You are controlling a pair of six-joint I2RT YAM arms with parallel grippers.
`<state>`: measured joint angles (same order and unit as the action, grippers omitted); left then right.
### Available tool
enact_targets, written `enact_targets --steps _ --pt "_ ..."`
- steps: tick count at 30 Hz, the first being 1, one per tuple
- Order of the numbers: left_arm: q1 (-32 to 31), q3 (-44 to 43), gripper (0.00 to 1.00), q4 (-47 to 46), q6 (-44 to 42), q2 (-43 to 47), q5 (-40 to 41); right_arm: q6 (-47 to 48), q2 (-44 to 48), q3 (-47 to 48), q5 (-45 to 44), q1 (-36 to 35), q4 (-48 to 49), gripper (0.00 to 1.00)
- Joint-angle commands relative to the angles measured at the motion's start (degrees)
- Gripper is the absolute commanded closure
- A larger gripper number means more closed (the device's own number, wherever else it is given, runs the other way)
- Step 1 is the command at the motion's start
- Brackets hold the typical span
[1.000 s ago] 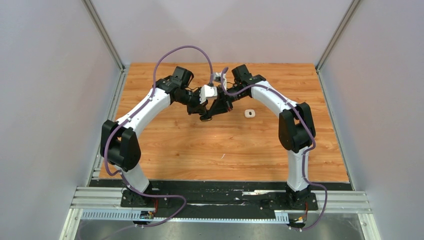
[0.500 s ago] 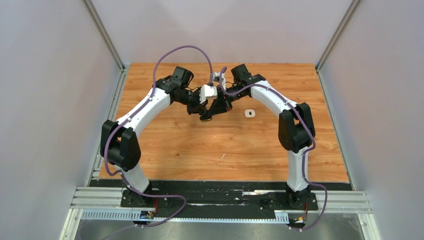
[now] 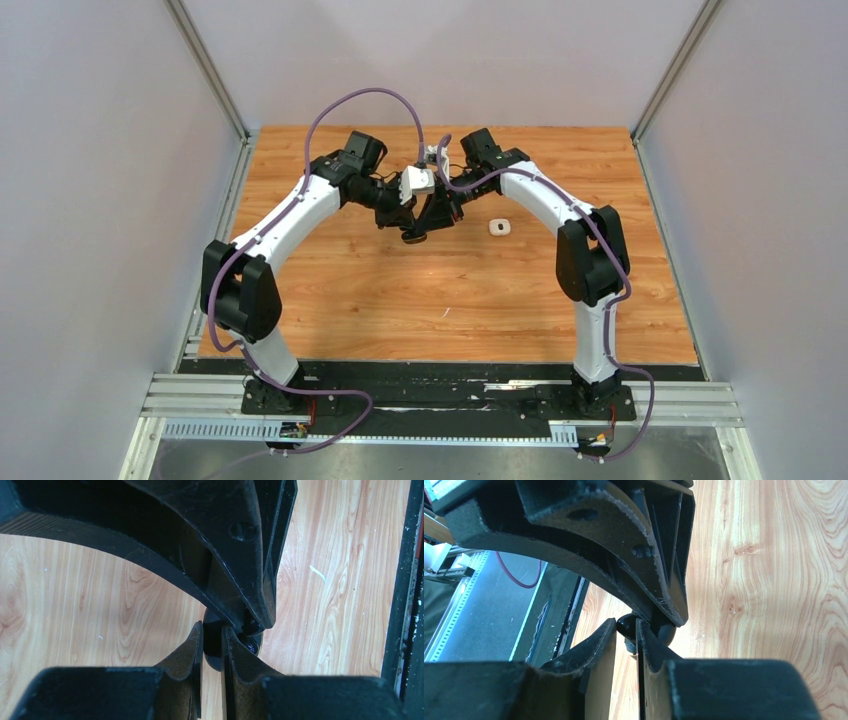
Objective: Insert the wireless bluetooth earbuds into the charging case
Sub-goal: Place the earbud in the charging case.
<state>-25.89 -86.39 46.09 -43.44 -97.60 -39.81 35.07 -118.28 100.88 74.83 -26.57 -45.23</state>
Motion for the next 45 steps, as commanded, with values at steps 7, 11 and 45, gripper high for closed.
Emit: enact_targets --steps 7,11,45 --pt "-0.57 -2.67 1.00 -0.01 1.26 1.11 -3.42 0.79 0.57 3.80 -2.14 -0.02 0.06 0.75" --pt "-0.57 -2.57 1.00 -0.01 1.30 1.10 -2.98 -0.63 1.03 5.57 -0.06 1.01 0.17 0.68" --pt "-0.73 -3.44 1.00 -5.87 15.53 -0.03 7.17 -22.53 7.62 -7.55 -9.46 1.53 18.30 0.00"
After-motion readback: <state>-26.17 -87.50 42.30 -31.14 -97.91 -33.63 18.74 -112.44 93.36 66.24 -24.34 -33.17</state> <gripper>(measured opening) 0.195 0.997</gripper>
